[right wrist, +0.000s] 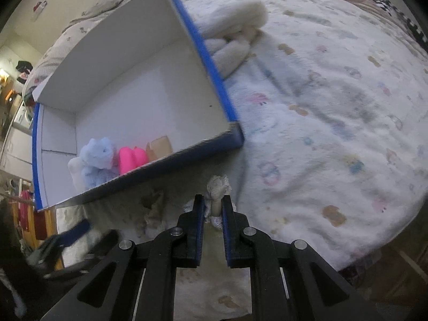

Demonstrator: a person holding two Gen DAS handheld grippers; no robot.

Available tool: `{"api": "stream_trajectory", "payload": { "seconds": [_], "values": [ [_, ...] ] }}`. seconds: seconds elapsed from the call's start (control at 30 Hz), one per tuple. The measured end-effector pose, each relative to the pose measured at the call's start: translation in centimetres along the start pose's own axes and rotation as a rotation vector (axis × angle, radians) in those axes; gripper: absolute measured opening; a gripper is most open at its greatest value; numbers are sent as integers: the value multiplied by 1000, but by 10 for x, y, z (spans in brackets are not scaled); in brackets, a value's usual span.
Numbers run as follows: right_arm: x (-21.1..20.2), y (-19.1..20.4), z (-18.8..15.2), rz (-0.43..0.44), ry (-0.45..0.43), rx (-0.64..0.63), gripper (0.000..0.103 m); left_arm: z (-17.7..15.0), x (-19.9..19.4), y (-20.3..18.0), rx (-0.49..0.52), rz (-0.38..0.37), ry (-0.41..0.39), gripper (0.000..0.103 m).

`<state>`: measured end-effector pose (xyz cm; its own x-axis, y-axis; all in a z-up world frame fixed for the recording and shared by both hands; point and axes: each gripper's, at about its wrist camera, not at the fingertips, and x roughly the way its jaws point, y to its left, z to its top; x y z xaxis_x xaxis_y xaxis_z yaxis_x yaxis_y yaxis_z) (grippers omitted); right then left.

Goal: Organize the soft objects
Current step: 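Grasp the beige lace scrunchie with the left tool while the right tool grasps the cream cloth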

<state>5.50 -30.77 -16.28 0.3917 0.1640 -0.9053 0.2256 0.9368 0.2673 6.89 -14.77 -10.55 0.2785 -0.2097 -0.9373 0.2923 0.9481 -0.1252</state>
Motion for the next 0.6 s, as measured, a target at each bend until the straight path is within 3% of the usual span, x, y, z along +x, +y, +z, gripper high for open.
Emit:
{"api": "stream_trajectory", "payload": {
  "seconds": [0.1,0.2,0.27,0.33,0.43,0.6],
  "values": [
    [-9,-10,-2,11,-11,13,14,2,22,-14,48,-16,42,66],
    [-13,-12,-4,10,-18,7,14,-1,42,-20,100,-34,106,42],
    [-11,-14,-2,7,-18,17,14,-4,48,-19,107,-19,108,38],
    [-11,-21,-3,9,-9,45,14,-1,46,-17,97,-22,100,11],
    [-8,-21,-6,4,-3,45,14,0,41,-12,73,-63,103,10],
    [-3,-13,-4,3,6,16,14,-1,28,4,29,-11,70,9]
  ]
}}
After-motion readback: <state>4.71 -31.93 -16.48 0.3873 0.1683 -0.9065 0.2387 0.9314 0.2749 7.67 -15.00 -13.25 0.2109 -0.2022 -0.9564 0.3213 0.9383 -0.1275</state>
